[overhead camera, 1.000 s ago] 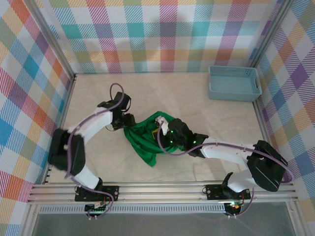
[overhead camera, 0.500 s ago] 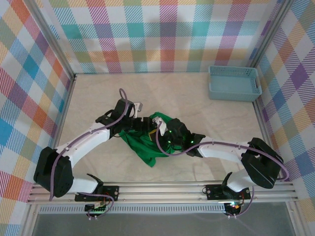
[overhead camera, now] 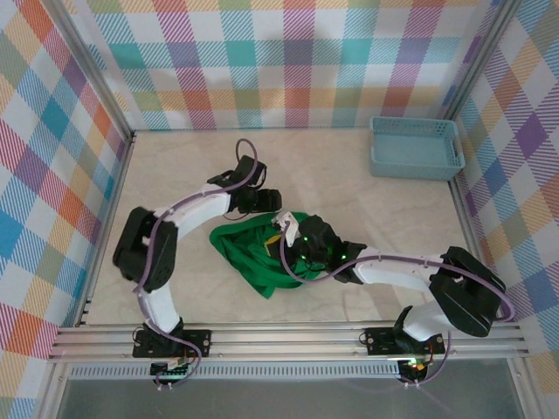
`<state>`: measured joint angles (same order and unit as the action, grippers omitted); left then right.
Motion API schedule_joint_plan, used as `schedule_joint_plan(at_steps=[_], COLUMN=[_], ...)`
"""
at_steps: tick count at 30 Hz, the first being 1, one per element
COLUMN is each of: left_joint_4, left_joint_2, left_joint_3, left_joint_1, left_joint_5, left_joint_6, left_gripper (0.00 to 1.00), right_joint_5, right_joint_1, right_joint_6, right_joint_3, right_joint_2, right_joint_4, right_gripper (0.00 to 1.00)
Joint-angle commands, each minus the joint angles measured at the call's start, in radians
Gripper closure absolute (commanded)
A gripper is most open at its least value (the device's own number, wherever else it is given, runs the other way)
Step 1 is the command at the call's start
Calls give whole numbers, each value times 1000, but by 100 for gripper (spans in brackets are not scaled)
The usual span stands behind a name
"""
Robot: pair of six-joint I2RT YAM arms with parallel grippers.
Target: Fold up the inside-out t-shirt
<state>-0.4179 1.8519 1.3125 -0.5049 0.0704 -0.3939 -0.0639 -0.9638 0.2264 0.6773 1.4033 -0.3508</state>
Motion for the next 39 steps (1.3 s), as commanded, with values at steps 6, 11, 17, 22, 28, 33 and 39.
schedule_joint_plan(at_steps=[6,11,17,22,28,33,39], left_joint_4=[-120,-160,-143,-158,-74,-34,-42], left_joint_2=[-72,-377,-651,-558,-419,-301,-209], left_joint_3=[-96,-223,-284,-248,-273,-232,-183], left_joint_1=[93,114,26,-170,-319,-385,-399], left_joint_5=[-133,-309,-212,-128,-99,-95,-109], left_joint_6=[-103,-161,-133,-125,-170,-176,-165], left_gripper=[28,24,20,18,18,18,20], right_joint_5=[168,190,198,213,317,292,309], right_joint_1=[-6,20,43,44,43,44,44], right_joint_6=[-64,-114,-125,-27,146,246,243], right_joint_3=[-4,65,51,-73,-220,-301,-301], right_joint_2=[-222,-317,-368,-369,-459,-467,-476], right_joint_4=[95,228,295,295,367,367,354], right_gripper=[100,100,100,100,100,100,100])
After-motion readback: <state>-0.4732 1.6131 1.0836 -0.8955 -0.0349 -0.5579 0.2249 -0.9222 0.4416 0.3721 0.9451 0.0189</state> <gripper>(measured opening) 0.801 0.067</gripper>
